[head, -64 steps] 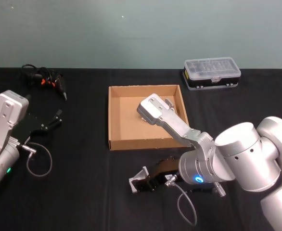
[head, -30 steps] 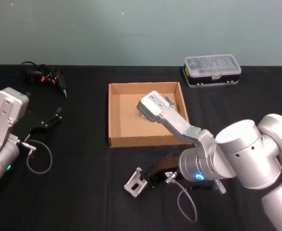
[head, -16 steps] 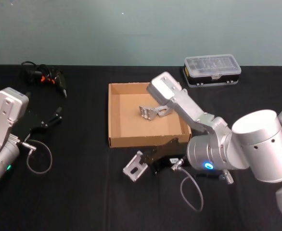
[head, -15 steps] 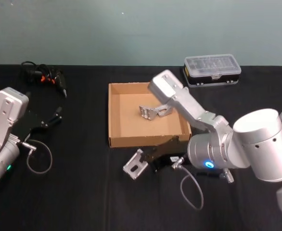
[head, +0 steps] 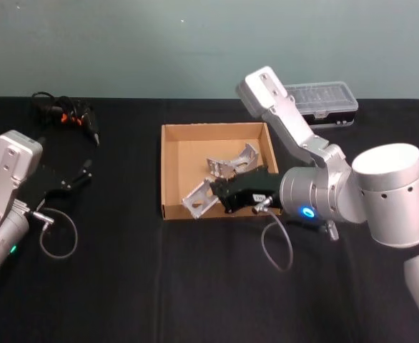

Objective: Use one hand to pick up the angle iron from the table and place it into the box.

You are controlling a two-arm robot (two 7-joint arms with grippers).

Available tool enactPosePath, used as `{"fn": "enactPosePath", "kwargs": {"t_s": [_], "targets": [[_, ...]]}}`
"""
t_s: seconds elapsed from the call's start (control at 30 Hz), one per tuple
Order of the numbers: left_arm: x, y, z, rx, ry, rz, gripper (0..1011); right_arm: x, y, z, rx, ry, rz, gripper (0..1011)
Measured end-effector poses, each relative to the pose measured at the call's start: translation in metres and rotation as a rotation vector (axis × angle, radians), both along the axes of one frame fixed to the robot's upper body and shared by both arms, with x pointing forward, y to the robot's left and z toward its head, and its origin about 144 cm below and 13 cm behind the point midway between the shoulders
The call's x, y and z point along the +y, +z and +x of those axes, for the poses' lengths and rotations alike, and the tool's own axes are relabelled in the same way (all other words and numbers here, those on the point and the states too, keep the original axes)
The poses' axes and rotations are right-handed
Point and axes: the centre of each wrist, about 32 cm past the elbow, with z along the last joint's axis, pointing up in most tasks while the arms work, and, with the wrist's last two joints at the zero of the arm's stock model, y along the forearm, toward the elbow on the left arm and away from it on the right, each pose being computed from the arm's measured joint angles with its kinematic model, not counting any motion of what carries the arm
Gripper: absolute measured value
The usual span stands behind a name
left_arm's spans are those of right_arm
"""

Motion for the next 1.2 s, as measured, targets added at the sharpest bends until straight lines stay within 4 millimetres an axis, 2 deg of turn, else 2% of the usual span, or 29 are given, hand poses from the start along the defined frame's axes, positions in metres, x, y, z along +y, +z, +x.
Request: {"fn": "enactPosePath", "kwargs": {"t_s": [0.53,1.2], "targets": [[0.000,0.000,0.000,0.000,0.000,0.000,1000,0.003,-0.026,0.044,-0.089,-0.026,-0.031,42],[0.000,0.000,0.000,0.000,0.000,0.000,1000,0.017,-0.051,0.064,-0.107,-0.018,-0.064,42]]}}
